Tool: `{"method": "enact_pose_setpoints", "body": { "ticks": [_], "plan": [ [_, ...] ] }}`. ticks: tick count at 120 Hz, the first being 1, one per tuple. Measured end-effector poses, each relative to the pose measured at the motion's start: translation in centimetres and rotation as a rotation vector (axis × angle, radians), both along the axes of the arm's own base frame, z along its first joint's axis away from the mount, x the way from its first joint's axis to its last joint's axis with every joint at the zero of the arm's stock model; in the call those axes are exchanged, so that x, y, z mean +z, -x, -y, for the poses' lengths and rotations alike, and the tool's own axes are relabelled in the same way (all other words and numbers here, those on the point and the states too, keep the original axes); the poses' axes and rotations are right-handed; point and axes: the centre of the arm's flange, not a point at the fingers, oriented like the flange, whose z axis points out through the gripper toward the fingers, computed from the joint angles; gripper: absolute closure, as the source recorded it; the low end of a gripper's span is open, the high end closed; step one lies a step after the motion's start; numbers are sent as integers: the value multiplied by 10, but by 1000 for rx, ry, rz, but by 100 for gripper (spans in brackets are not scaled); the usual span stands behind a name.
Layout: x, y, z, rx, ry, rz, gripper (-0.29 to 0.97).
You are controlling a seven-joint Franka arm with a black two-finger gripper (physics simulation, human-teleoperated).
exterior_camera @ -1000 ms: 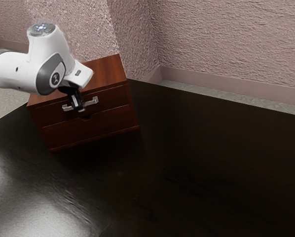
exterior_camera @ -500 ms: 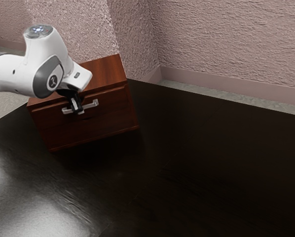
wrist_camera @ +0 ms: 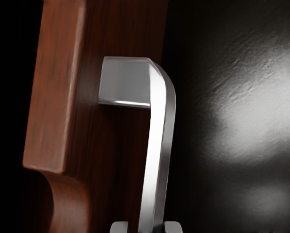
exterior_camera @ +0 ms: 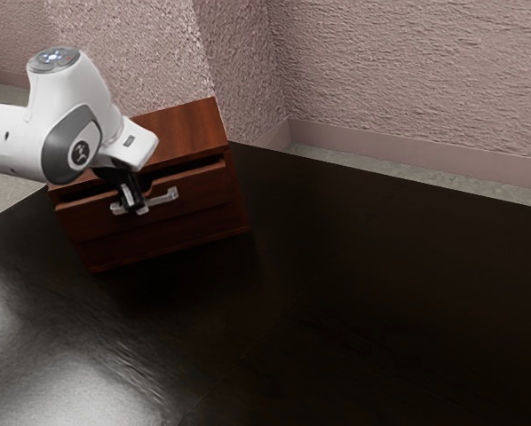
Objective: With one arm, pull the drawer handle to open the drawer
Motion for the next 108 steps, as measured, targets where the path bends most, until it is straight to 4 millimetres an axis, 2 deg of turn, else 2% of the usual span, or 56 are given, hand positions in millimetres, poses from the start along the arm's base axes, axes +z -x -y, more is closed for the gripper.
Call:
{"method": "enact_pose_setpoints", "body": {
  "ticks": [47,108],
  "plan": [
    [-2,18,17,-23,27,-5,72],
    [2,58,48,-78,61,-5,71]
  ]
}}
